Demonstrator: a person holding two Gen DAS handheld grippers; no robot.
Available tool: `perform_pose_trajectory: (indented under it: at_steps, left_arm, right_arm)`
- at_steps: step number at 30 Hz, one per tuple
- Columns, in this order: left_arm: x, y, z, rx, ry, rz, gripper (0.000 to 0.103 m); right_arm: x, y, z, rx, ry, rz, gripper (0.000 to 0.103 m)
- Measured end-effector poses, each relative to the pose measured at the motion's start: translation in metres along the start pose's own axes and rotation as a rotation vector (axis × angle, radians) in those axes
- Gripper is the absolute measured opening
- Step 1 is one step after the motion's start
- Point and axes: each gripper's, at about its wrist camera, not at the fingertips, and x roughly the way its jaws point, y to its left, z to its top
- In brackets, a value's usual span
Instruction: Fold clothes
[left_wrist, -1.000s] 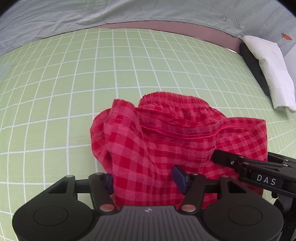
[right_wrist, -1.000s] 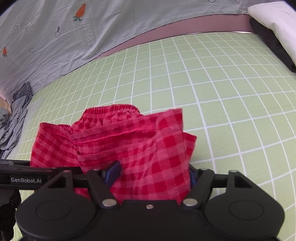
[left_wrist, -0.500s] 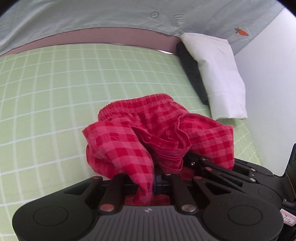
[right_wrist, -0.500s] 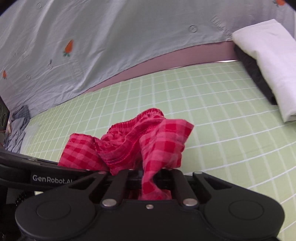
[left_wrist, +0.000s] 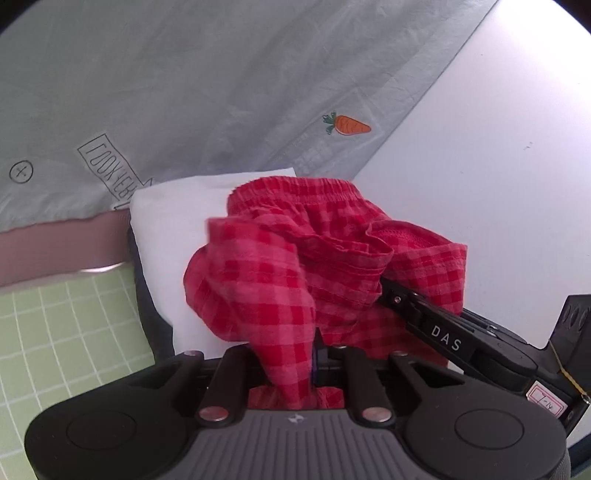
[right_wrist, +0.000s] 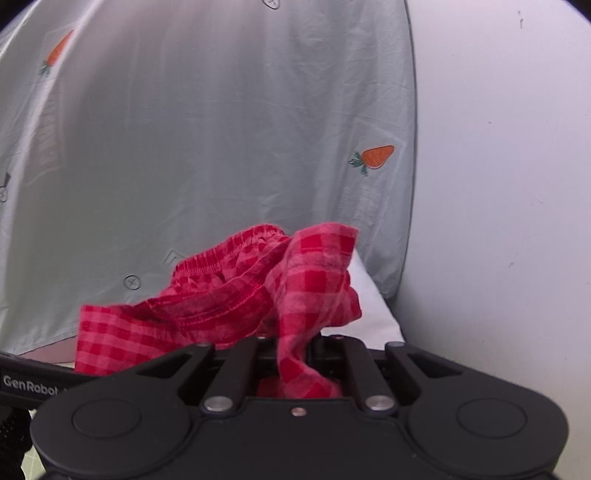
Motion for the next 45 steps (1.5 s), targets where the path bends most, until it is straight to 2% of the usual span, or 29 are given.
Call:
perform_pose_trajectory:
  at_steps: [1,2,3,4,5,6,7,8,10,12,14,18,21,23,26,28,33,35,37,41,45]
  left_arm:
    - [0.011,0.008,0.003,-0.002,0.003,0.06,0.027]
    - [0.021,0.017,0.005,-0.01,0.013,0.121,0.03]
    - [0.027,0.028,0.005,-0.025,0.021,0.162,0.038]
    - [0.03,0.039,0.004,-0.047,0.027,0.185,0.048]
    - [0.03,0.051,0.004,-0.065,0.031,0.197,0.055]
    - [0.025,0.061,0.002,-0.077,0.029,0.199,0.067]
    - [0.019,0.069,0.001,-0.084,0.021,0.21,0.072]
    - [0.014,0.078,0.002,-0.091,0.011,0.231,0.072]
    - [0.002,0.093,0.004,-0.104,-0.009,0.274,0.073]
    - [-0.014,0.103,0.004,-0.114,-0.032,0.321,0.075]
    - [-0.033,0.102,-0.002,-0.09,-0.05,0.329,0.083]
    - [-0.072,0.088,-0.017,-0.006,-0.078,0.343,0.098]
    - [-0.102,0.062,-0.036,0.048,-0.103,0.382,0.099]
    - [-0.123,0.047,-0.05,0.049,-0.102,0.359,0.099]
    - [-0.148,0.031,-0.075,0.063,-0.048,0.298,0.1]
    - [-0.167,0.022,-0.094,0.084,-0.025,0.286,0.1]
    - [-0.22,0.0,-0.142,0.166,-0.013,0.322,0.103]
    - [-0.24,-0.006,-0.162,0.185,-0.015,0.341,0.103]
    - [-0.258,-0.011,-0.18,0.189,-0.013,0.356,0.103]
    - [-0.288,-0.017,-0.211,0.19,-0.01,0.365,0.103]
    - [-0.307,-0.024,-0.238,0.193,-0.009,0.362,0.103]
  right_arm:
    - [0.013,-0.01,-0.002,-0.004,-0.011,-0.029,0.012]
    - [0.027,-0.02,-0.005,-0.009,-0.022,-0.058,0.025]
    - [0.042,-0.027,-0.011,-0.007,-0.003,-0.092,0.033]
    - [0.058,-0.034,-0.017,-0.004,0.019,-0.125,0.041]
    - [0.067,-0.04,-0.023,0.008,0.037,-0.145,0.041]
    - [0.075,-0.046,-0.028,0.02,0.055,-0.164,0.042]
    - [0.083,-0.053,-0.034,0.033,0.072,-0.183,0.051]
    - [0.084,-0.057,-0.038,0.059,0.071,-0.192,0.061]
    - [0.075,-0.06,-0.04,0.084,0.045,-0.226,0.073]
    - [0.066,-0.064,-0.042,0.107,0.018,-0.261,0.079]
    - [0.051,-0.064,-0.039,0.131,-0.011,-0.315,0.084]
    - [0.012,-0.047,-0.037,0.1,-0.054,-0.361,0.09]
    - [-0.016,-0.031,-0.039,0.124,-0.061,-0.369,0.092]
    - [-0.036,-0.016,-0.044,0.147,-0.038,-0.363,0.092]
    - [-0.068,0.014,-0.058,0.159,-0.014,-0.349,0.092]
    - [-0.089,0.035,-0.069,0.169,0.005,-0.349,0.092]
    - [-0.146,0.076,-0.103,0.194,0.056,-0.318,0.093]
    - [-0.169,0.089,-0.117,0.205,0.074,-0.305,0.099]
    - [-0.192,0.102,-0.131,0.196,0.088,-0.289,0.102]
    - [-0.226,0.121,-0.152,0.141,0.125,-0.285,0.102]
    - [-0.265,0.132,-0.17,0.143,0.133,-0.27,0.103]
